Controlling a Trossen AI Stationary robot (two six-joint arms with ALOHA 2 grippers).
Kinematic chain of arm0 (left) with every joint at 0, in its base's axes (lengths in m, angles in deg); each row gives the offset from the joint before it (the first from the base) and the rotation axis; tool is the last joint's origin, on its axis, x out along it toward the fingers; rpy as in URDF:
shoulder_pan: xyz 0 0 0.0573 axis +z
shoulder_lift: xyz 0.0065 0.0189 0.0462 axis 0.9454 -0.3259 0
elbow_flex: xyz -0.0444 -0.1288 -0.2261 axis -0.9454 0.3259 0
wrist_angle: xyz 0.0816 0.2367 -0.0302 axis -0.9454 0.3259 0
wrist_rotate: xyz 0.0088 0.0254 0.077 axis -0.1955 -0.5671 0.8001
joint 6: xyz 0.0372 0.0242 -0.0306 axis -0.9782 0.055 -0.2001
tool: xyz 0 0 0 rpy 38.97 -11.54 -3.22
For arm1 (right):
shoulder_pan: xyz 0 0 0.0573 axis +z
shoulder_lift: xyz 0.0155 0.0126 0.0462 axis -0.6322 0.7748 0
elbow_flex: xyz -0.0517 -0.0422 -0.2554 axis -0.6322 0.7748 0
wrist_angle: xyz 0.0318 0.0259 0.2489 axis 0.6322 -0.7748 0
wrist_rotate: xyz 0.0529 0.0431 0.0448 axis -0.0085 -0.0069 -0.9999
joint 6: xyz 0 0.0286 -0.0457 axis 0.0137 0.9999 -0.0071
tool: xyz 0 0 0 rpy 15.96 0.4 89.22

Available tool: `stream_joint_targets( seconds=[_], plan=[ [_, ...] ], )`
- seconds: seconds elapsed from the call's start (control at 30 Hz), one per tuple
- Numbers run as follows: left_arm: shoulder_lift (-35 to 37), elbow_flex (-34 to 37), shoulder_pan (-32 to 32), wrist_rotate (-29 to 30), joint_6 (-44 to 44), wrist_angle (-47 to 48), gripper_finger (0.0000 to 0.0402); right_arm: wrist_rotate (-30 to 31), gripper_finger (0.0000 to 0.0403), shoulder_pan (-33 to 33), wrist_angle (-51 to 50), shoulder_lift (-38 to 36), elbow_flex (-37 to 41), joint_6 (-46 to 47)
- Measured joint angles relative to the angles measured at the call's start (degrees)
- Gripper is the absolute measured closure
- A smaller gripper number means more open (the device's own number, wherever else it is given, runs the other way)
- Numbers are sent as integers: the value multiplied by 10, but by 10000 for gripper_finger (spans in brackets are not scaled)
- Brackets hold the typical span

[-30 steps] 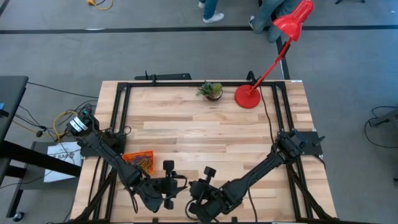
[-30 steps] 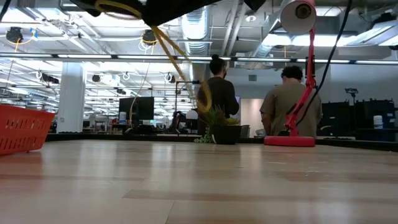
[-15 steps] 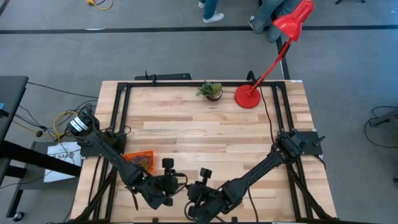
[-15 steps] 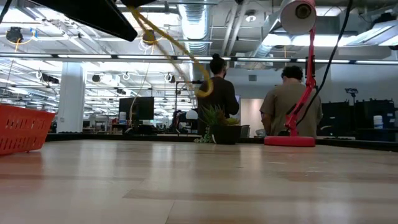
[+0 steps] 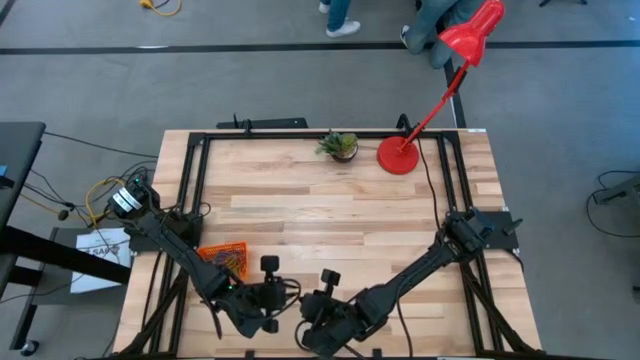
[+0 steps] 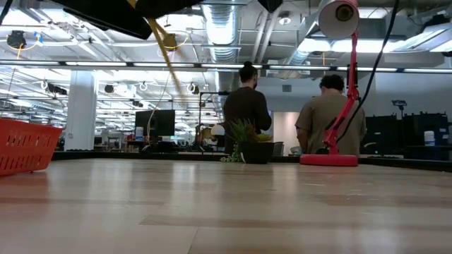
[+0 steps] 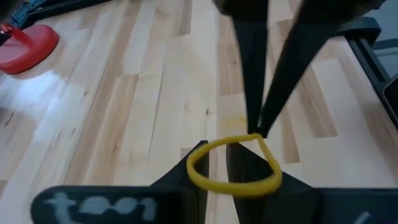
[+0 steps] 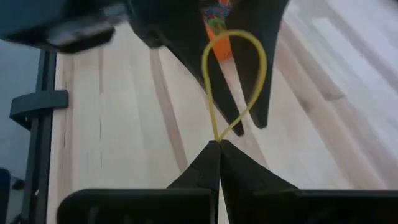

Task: Pick and place rubber bands into bin
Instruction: Put the yellow rubber band into the orange basket

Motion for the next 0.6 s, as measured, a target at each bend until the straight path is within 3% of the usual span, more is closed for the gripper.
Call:
stream_joint_targets(
  seconds=[0.27, 0.6],
  plan=[
    [0, 0, 0, -10, -7, 13, 350, -14, 402, 0, -50, 0, 0, 55],
    [0, 0, 0, -31, 13, 29, 280, -14, 402, -1, -64, 0, 0, 73]
  ],
)
